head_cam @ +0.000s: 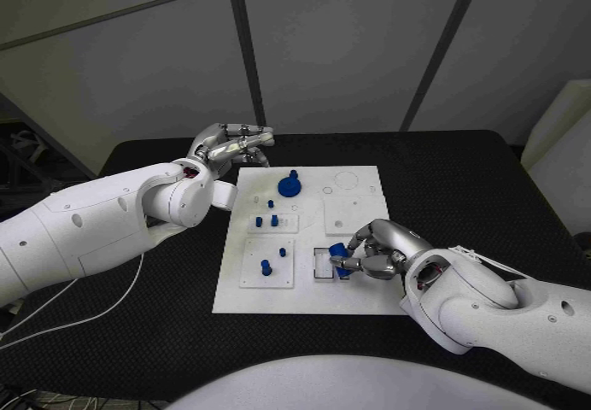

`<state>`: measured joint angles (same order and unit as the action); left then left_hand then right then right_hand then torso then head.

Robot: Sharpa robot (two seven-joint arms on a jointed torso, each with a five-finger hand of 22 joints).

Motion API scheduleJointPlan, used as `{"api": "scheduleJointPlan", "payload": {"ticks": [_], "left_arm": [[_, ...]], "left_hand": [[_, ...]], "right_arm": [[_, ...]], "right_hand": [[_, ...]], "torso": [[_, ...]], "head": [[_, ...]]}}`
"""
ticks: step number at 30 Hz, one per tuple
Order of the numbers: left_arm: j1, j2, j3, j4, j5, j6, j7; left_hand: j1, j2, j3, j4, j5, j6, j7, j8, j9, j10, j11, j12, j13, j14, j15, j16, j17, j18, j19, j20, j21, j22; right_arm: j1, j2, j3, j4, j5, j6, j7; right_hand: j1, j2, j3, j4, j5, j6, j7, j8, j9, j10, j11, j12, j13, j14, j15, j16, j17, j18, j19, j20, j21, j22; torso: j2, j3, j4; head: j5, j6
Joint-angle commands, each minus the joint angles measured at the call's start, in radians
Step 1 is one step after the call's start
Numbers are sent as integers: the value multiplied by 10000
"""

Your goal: Assemble the parts on the task board

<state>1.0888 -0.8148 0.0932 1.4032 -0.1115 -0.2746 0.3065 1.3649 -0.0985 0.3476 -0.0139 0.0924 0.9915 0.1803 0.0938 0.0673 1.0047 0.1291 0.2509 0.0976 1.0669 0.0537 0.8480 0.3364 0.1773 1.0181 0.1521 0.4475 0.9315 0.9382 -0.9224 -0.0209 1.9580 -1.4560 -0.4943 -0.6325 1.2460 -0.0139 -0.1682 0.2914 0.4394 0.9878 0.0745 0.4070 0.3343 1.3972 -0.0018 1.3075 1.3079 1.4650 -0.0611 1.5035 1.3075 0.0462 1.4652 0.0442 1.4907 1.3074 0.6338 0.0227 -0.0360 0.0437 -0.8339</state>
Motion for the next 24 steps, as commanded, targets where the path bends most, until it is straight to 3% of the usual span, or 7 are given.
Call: {"api": "scheduleJointPlan", "payload": {"ticks": [1,5,10,20,24], "left_arm": [[14,28,6,15,-35,135,16],[14,43,6,7,-35,140,12],[15,53,6,10,-35,149,9],[15,68,4,6,-35,161,-4],[15,65,4,5,-35,163,-8]], "left_hand": [[25,51,-78,3,17,48,3,24,14,-65,-25,46,-15,-68,-4,39,-11,34,11,12,-69,-14],[14,58,-90,9,16,54,3,31,14,-75,-24,64,-17,-77,-2,42,-20,34,6,14,-77,-17],[14,58,-90,9,16,54,3,31,14,-75,-24,64,-17,-77,-2,42,-20,34,6,14,-77,-17],[14,58,-90,9,16,54,3,31,14,-75,-24,64,-17,-77,-2,42,-20,34,6,14,-77,-17],[14,58,-90,9,16,54,3,31,14,-75,-24,64,-17,-77,-2,42,-20,34,6,14,-77,-17]], "right_arm": [[18,166,9,-158,154,51,62],[19,395,12,-376,156,276,-48],[21,627,14,-631,147,578,-191],[22,910,14,-829,142,755,-317],[23,941,14,-888,98,770,-377]], "right_hand": [[-114,78,-105,8,17,96,-15,61,55,39,-2,8,228,827,-81,21,1476,-190,566,-55,33,1532],[-375,177,-252,7,-89,183,-66,156,163,30,-40,-46,206,821,-110,6,1453,-184,555,-77,18,1513],[-549,239,-406,1,-320,237,-118,275,308,26,-84,-101,190,815,-148,-9,1431,-182,550,-111,12,1509],[-634,273,-513,1,-484,270,-157,383,430,44,-117,-113,203,815,-175,-12,1429,-180,546,-136,4,1502],[-773,291,-650,1,-835,218,-166,451,542,35,-128,-157,191,811,-189,-23,1416,-177,537,-153,-9,1488]], "torso": [[-4,1,13],[-9,14,-10],[-1,10,7],[2,19,-21],[-4,19,-22]], "head": [[6,-2],[46,10],[67,6],[133,-21],[137,-26]]}}
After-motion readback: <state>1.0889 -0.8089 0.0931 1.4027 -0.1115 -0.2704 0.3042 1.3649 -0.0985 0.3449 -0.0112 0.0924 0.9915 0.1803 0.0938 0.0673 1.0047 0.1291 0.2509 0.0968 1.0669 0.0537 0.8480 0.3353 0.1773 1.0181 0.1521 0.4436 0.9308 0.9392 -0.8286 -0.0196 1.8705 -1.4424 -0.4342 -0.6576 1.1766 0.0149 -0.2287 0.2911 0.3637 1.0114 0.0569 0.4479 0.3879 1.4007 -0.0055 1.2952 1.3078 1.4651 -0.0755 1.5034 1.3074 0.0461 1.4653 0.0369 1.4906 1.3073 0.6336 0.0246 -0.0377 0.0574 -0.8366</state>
